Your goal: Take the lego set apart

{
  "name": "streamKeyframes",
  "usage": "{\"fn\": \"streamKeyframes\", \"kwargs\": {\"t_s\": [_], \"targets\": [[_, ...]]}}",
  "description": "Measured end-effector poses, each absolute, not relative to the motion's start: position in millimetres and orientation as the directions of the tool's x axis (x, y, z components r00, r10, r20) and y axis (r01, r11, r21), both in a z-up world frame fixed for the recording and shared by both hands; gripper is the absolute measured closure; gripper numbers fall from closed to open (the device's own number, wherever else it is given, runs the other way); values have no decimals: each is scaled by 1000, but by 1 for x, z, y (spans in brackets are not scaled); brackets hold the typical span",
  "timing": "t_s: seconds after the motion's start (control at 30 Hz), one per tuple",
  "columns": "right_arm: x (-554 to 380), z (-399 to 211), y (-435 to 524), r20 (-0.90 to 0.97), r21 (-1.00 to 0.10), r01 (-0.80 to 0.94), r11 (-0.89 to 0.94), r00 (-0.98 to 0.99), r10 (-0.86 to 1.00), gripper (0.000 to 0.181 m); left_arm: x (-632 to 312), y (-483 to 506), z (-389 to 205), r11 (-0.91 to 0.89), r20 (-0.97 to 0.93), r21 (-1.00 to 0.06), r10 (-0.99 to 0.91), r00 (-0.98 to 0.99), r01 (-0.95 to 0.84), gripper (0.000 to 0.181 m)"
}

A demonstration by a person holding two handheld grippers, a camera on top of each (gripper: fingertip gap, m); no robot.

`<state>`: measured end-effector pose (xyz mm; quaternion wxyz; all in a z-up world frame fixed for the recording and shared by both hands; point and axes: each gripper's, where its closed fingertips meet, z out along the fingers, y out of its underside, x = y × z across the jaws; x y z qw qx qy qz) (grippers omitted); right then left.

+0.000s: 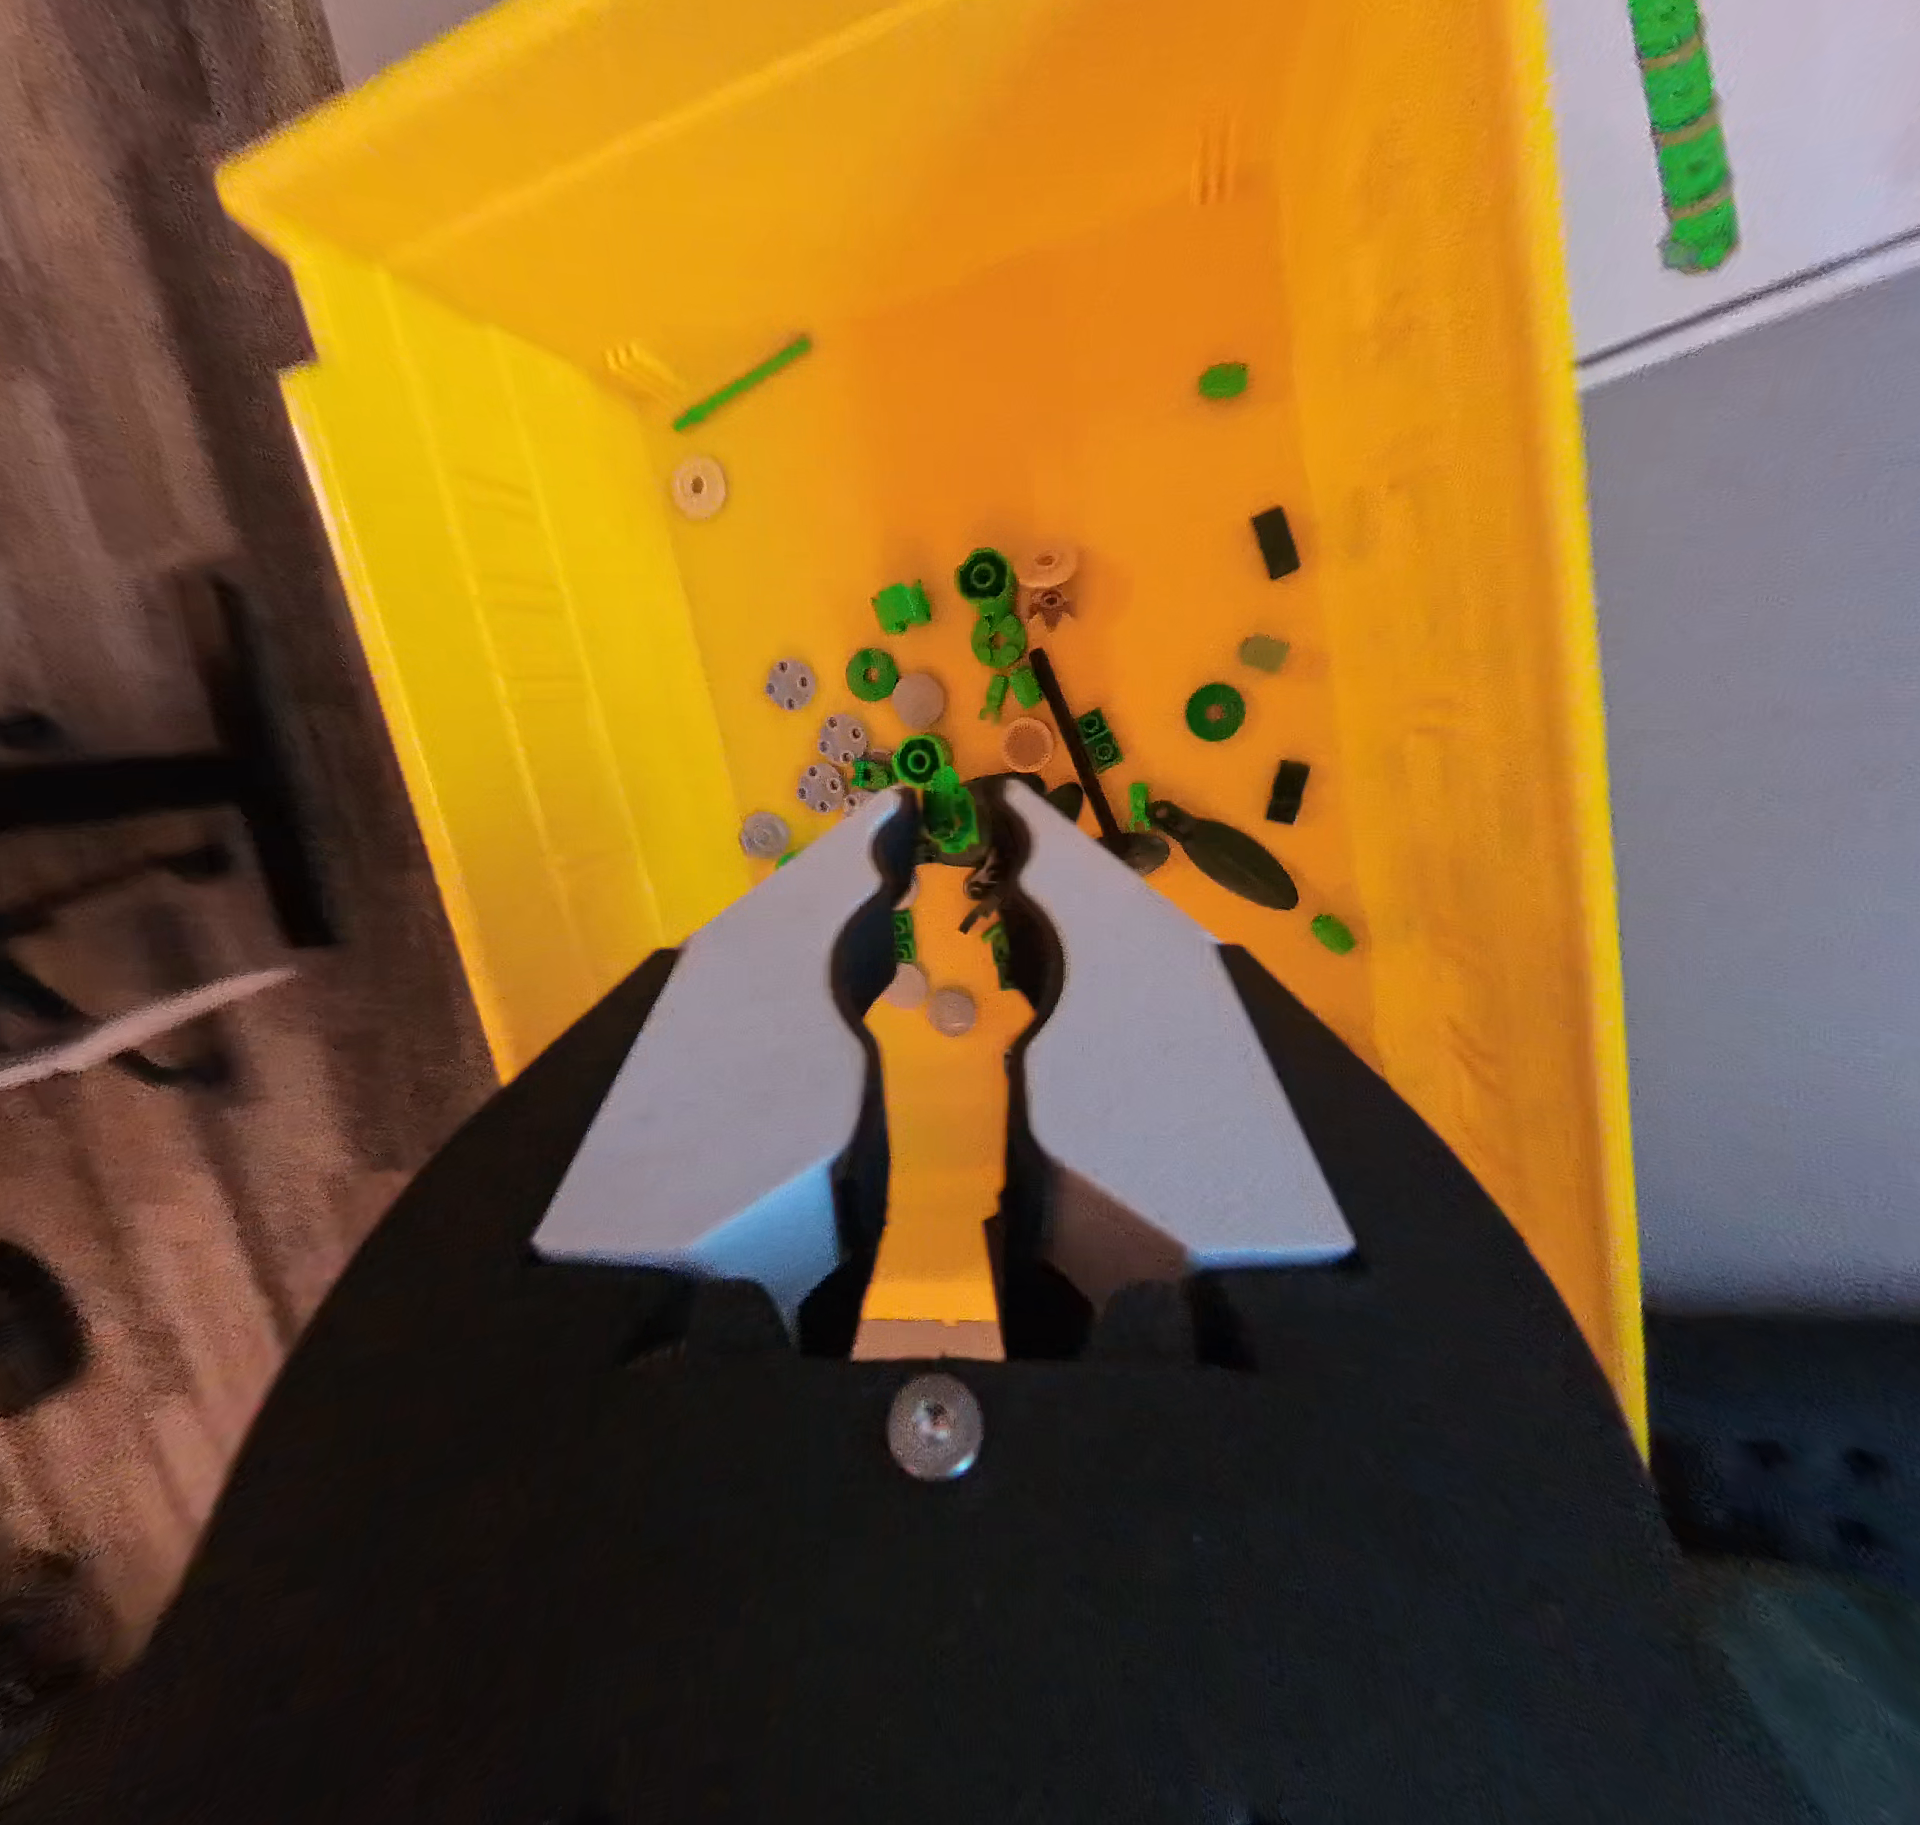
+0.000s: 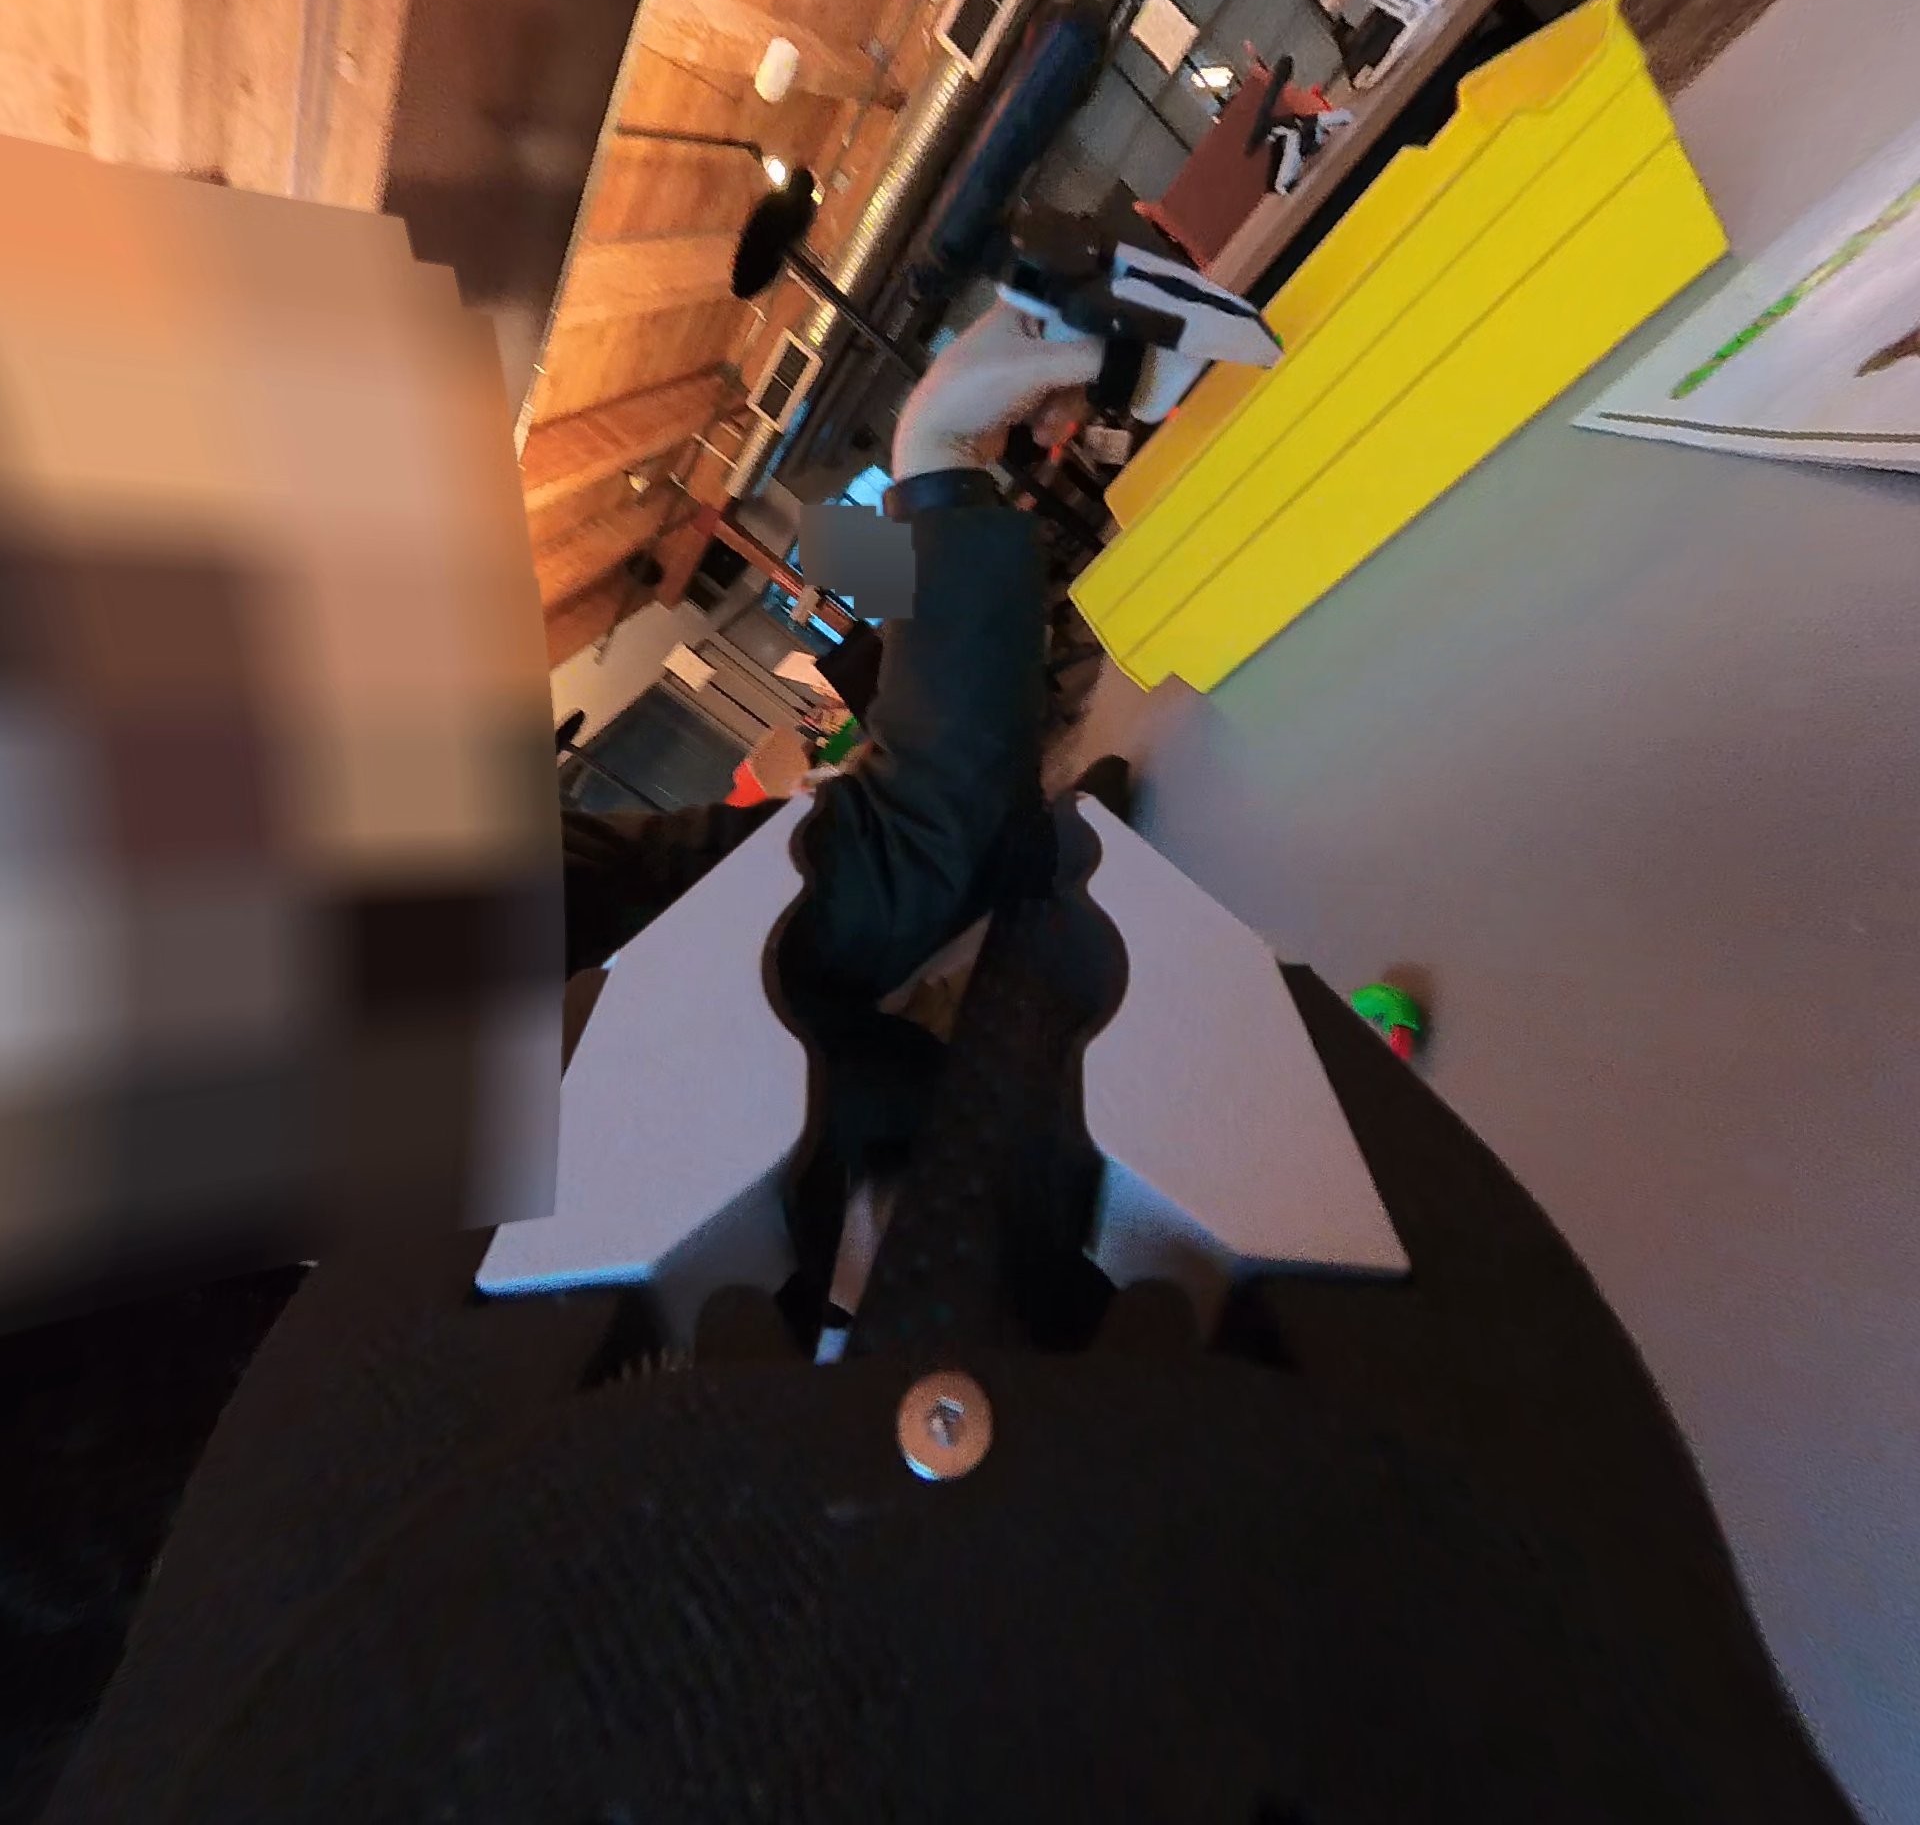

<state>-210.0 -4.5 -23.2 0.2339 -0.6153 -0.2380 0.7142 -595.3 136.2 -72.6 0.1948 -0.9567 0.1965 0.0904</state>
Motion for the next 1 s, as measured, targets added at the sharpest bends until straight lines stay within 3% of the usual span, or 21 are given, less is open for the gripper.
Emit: {"fn": "streamKeyframes", "kwargs": {"t_s": [0.07,0.13,0.23,0.33,0.43,0.57,0.63,0.7,0.87,1.0], "targets": [[-214,-35,-5,-759,-648,1,-761,-83,646,137,-607,138,-76,-886,-252,-320,-261,932,-335,134],[-218,-49,-4,-733,-680,44,-732,-16,680,136,-610,139,-75,-896,-283,-303,-242,928,-326,124],[-221,-72,5,-569,-801,123,-586,150,809,136,-592,146,-63,-859,-331,-320,-293,897,-399,128],[-221,-96,16,-210,-906,301,-297,289,934,135,-557,161,-39,-777,-394,-388,-348,851,-496,133],[-228,-119,14,22,-873,474,-114,272,962,136,-474,168,-13,-597,-339,-522,-511,790,-610,138],[-237,-149,14,52,-792,597,-129,276,960,150,-324,122,40,-251,-110,-788,-841,530,-563,140],[-237,-158,15,44,-763,628,-153,286,957,160,-278,93,59,-172,-35,-858,-921,389,-484,139],[-236,-158,15,36,-756,634,-162,288,957,174,-254,74,65,-143,8,-881,-958,288,-452,140],[-228,-146,20,211,-737,675,-27,267,940,176,-237,54,52,-164,105,-870,-983,150,-466,142],[-224,-99,24,296,-830,554,69,331,896,176,-231,73,41,-210,137,-869,-972,190,-449,144]]}}
